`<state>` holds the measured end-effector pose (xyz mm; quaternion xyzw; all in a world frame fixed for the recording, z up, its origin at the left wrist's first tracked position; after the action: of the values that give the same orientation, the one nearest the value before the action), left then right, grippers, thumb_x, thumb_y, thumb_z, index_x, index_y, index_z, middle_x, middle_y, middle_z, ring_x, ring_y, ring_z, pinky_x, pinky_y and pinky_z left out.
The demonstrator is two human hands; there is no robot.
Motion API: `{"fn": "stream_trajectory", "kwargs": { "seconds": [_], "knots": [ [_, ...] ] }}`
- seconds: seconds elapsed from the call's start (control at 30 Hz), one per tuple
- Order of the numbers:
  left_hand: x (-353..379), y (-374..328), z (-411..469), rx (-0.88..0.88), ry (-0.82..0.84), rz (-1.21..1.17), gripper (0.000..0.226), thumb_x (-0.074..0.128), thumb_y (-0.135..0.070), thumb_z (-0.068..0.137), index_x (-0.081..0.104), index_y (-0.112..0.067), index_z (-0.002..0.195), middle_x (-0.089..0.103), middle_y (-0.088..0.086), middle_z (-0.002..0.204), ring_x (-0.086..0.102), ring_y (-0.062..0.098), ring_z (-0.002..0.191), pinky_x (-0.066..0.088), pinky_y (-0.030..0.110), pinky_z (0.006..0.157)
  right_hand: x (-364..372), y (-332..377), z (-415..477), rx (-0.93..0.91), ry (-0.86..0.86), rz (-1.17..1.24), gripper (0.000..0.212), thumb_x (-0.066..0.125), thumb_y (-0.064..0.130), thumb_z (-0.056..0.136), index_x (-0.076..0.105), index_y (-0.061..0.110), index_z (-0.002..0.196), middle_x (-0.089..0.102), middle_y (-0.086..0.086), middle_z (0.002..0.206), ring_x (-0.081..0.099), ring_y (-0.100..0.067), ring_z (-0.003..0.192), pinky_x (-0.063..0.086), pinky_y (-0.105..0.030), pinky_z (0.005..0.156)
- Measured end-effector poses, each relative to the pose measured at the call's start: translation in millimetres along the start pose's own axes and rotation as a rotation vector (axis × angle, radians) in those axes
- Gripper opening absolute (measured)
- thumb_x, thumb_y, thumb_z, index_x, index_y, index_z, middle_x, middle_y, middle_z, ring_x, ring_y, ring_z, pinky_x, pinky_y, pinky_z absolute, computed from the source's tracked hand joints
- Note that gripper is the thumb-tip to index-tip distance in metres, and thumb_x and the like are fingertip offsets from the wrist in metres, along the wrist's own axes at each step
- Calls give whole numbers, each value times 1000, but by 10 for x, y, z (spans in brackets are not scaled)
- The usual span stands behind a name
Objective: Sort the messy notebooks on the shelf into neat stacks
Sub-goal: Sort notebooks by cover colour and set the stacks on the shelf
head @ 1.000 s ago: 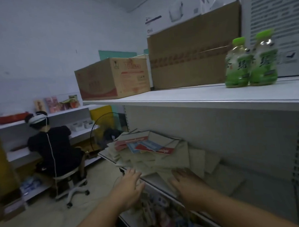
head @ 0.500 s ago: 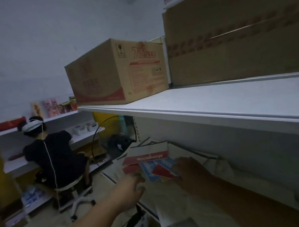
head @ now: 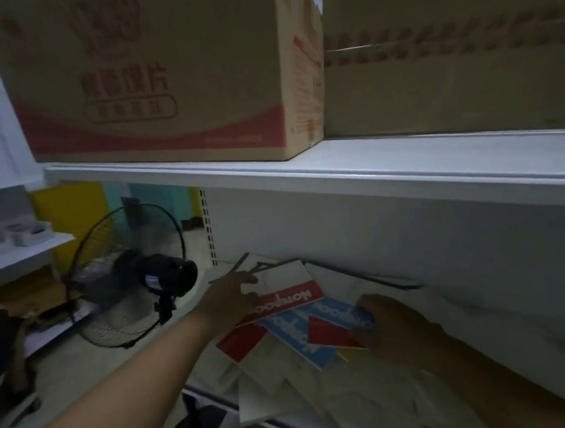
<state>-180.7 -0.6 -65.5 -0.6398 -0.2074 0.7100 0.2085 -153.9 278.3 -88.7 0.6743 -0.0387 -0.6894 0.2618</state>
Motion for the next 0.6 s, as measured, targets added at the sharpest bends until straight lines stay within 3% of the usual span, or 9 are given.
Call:
{"fn": "stream_trajectory", "kwargs": {
  "seconds": [0.07, 0.13, 0.17, 0.23, 0.33, 0.4, 0.47, 0.53, 0.6],
  "knots": [
    [-26, 136, 154, 24, 46, 1, 46, 58, -25, 90, 45, -25, 134, 39, 0, 145, 42, 18, 128, 36, 27, 103, 27, 22, -77, 43, -19, 33, 78, 44, 79, 74, 53, 15, 118, 58, 1, 117, 57, -15, 107, 46, -32, 90],
    [28, 299, 271, -14, 126, 113, 57, 57, -35, 89, 36, -26, 141, 34, 2, 148, 33, 21, 136, 26, 39, 113, 31, 128, -200, 92, 7, -42, 70, 41, 60, 90, 28, 18, 146, 35, 4, 149, 33, -12, 137, 22, -24, 110],
    [65, 365, 300, -40, 157, 157, 60, 56, -41, 89, 33, -27, 142, 34, 2, 148, 32, 22, 137, 22, 43, 115, 30, 150, -229, 119, 4, -79, 73, 34, 62, 91, 16, 22, 149, 22, 7, 155, 20, -10, 143, 12, -21, 112],
    [90, 418, 337, -40, 155, 187, 61, 55, -51, 87, 37, -27, 140, 42, 3, 144, 40, 25, 132, 30, 45, 110, 64, 221, -253, 160, -7, -127, 98, 10, 87, 72, 17, 25, 148, 17, 6, 156, 16, -10, 144, 9, -23, 114],
    [56, 443, 397, 15, 117, 221, 66, 57, -61, 78, 43, -30, 136, 51, 3, 132, 51, 25, 119, 42, 45, 100, -9, 260, -269, 228, -212, -261, 90, 2, 78, 81, 46, 23, 138, 50, -6, 138, 44, -20, 128, 34, -29, 104],
    [56, 482, 436, 25, 163, 189, 71, 59, -65, 72, 46, -30, 133, 53, 3, 131, 51, 25, 119, 41, 46, 102, -100, 365, -306, 224, -321, -346, 103, -10, 78, 78, 70, 19, 102, 69, -5, 95, 59, -25, 96, 46, -32, 78],
    [69, 509, 463, 31, 200, 148, 80, 57, -74, 63, 48, -31, 129, 55, 2, 129, 53, 24, 117, 41, 45, 101, -186, 274, -357, 230, -474, -435, 80, 10, 69, 86, 71, 20, 71, 65, 1, 66, 58, -23, 75, 46, -29, 58],
    [24, 513, 462, 15, 171, 204, 88, 55, -80, 58, 46, -31, 130, 55, 2, 128, 52, 24, 118, 41, 45, 101, -251, 238, -408, 288, -493, -459, 71, 20, 69, 86, 70, 23, 65, 63, 2, 64, 57, -23, 72, 46, -29, 53],
    [-93, 479, 443, 5, 82, 342, 88, 59, -78, 61, 43, -28, 131, 51, 3, 129, 49, 24, 120, 41, 42, 100, -334, 130, -437, 360, -509, -407, 68, 25, 72, 87, 71, 22, 78, 63, -4, 82, 58, -25, 80, 47, -31, 64]
  ]
}}
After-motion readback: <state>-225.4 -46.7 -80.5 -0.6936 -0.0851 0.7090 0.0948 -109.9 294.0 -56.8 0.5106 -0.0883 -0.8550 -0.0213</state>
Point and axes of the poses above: each hand's wrist, its own z-axis towards the middle knuckle, its own x-axis out of the palm, y = z × x, the point moved 6 cm from there along z, towards the middle knuckle
